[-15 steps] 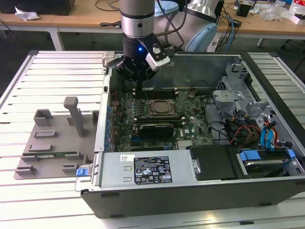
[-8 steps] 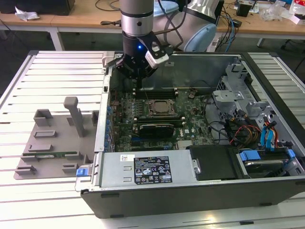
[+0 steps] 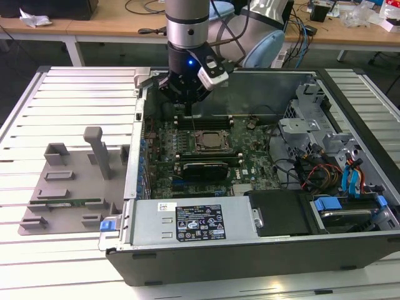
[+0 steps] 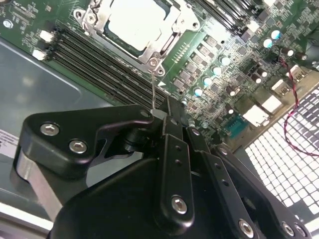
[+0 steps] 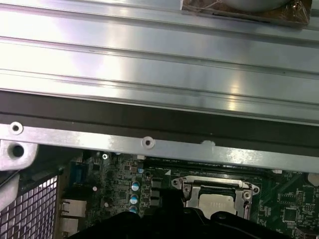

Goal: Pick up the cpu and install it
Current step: 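Install the first cpu locking lever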

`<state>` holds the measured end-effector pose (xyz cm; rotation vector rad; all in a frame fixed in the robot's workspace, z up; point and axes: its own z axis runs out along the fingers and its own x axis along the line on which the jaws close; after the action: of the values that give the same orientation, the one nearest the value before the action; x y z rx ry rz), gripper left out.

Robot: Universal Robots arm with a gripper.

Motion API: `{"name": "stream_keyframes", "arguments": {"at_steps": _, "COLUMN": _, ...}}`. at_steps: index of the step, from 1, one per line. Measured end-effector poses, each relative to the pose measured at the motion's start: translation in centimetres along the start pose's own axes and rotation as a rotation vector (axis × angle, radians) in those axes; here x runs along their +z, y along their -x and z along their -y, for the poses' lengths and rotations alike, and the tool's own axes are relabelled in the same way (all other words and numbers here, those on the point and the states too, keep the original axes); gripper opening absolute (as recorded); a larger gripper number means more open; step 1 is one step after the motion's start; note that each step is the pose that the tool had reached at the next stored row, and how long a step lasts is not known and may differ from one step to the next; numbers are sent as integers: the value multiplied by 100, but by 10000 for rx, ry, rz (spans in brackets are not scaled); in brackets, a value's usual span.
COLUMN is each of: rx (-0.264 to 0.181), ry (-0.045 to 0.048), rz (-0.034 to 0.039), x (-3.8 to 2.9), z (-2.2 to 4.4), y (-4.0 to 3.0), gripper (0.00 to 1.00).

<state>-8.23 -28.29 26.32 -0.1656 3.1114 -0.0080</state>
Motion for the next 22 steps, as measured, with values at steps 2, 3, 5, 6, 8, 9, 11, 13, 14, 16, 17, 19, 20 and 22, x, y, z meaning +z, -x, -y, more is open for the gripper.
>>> {"name": "stream_keyframes", "arguments": {"at_steps": 2, "rx": -1, "ry": 0, "rz": -1, "x": 2, "z": 5, "y": 50, "gripper": 11}}
{"name": "stream_keyframes", "arguments": {"at_steps": 3, "rx": -1, "ry": 0, "rz": -2, "x": 2, "z": 8, "y": 75, "gripper": 11}}
{"name": "stream_keyframes", "arguments": {"at_steps": 5, "rx": 0, "ry": 0, "rz": -8, "x": 3, "z": 14, "y": 129, "gripper": 11}}
{"name": "stream_keyframes", "arguments": {"at_steps": 6, "rx": -1, "ry": 0, "rz": -13, "x": 4, "z": 18, "y": 166, "gripper": 11}}
{"name": "stream_keyframes", "arguments": {"at_steps": 8, "rx": -1, "ry": 0, "rz": -20, "x": 5, "z": 23, "y": 212, "gripper": 11}}
{"name": "stream_keyframes", "arguments": {"at_steps": 9, "rx": 0, "ry": 0, "rz": -21, "x": 6, "z": 24, "y": 226, "gripper": 11}}
{"name": "stream_keyframes", "arguments": {"at_steps": 11, "rx": -1, "ry": 1, "rz": -25, "x": 7, "z": 27, "y": 253, "gripper": 11}}
{"name": "stream_keyframes", "arguments": {"at_steps": 13, "rx": -2, "ry": 1, "rz": -29, "x": 7, "z": 31, "y": 290, "gripper": 11}}
{"name": "stream_keyframes", "arguments": {"at_steps": 14, "rx": -2, "ry": 1, "rz": -30, "x": 8, "z": 32, "y": 299, "gripper": 11}}
{"name": "stream_keyframes", "arguments": {"at_steps": 16, "rx": -1, "ry": 1, "rz": -42, "x": 18, "z": 33, "y": 314, "gripper": 11}}
{"name": "stream_keyframes", "arguments": {"at_steps": 17, "rx": -1, "ry": 0, "rz": -49, "x": 25, "z": 33, "y": 317, "gripper": 11}}
{"name": "stream_keyframes", "arguments": {"at_steps": 19, "rx": -1, "ry": 3, "rz": -71, "x": 58, "z": 33, "y": 327, "gripper": 11}}
{"name": "stream_keyframes", "arguments": {"at_steps": 20, "rx": -1, "ry": 4, "rz": -83, "x": 78, "z": 32, "y": 330, "gripper": 11}}
{"name": "stream_keyframes", "arguments": {"at_steps": 22, "rx": -1, "ry": 7, "rz": -93, "x": 117, "z": 32, "y": 333, "gripper": 11}}
